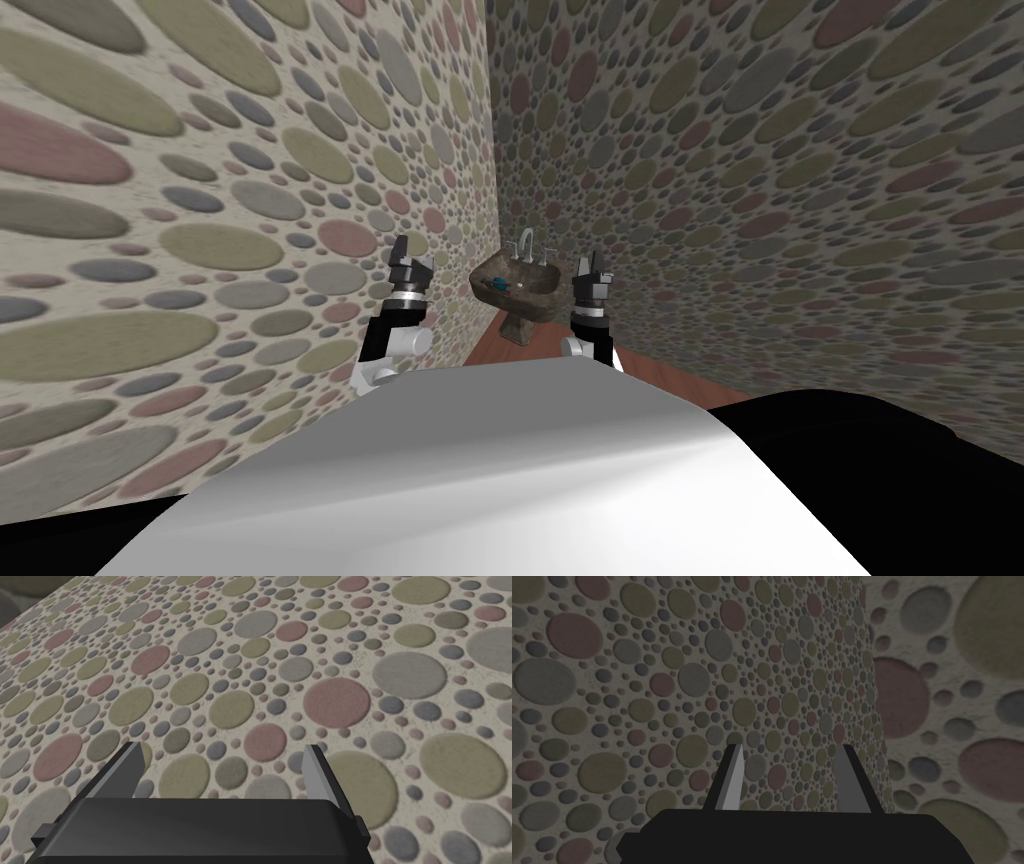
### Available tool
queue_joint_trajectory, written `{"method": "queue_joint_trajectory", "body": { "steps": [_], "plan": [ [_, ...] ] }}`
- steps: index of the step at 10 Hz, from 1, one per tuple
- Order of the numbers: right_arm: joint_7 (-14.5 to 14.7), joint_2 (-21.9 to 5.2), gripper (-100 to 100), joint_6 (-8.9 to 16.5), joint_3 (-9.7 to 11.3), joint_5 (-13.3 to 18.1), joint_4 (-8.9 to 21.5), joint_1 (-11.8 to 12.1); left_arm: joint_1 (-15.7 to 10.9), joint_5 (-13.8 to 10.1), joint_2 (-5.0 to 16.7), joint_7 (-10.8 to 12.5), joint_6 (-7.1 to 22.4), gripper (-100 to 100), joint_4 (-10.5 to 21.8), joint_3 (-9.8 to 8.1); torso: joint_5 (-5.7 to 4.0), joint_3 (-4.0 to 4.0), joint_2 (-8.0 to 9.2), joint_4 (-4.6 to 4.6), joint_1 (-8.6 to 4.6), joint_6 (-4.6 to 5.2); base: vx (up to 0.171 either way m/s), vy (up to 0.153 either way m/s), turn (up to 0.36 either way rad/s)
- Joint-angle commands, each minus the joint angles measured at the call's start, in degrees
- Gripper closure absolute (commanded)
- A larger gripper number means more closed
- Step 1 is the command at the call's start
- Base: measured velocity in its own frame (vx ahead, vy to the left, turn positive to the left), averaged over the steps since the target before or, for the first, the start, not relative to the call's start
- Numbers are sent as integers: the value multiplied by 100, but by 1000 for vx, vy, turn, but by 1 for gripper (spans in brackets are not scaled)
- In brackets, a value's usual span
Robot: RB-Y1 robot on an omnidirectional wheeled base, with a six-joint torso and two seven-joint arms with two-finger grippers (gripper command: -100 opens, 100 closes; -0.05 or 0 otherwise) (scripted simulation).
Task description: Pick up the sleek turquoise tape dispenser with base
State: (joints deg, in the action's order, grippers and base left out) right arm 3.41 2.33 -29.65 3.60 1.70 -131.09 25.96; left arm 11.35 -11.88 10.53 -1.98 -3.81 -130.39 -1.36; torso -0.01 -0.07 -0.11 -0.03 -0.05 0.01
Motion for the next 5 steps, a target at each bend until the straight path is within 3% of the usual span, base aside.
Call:
{"method": "queue_joint_trajectory", "body": {
  "steps": [1,2,4,5],
  "plan": [
    [0,0,0,0,0,0,0,0,-9,-19,13,13,212,-100,-28,-7,0,0,0,0,0,0,11,-8,-4],
    [0,0,0,0,0,0,0,0,-189,-105,43,33,418,-100,-10,12,1,2,4,1,3,0,16,-15,112],
    [0,0,0,0,0,0,0,0,-189,-105,43,33,631,-100,-10,12,0,2,3,1,1,0,16,-10,13],
    [0,0,0,0,0,0,0,0,-372,-195,73,51,844,-100,15,29,1,3,5,1,3,1,23,-13,72]
  ]
}}
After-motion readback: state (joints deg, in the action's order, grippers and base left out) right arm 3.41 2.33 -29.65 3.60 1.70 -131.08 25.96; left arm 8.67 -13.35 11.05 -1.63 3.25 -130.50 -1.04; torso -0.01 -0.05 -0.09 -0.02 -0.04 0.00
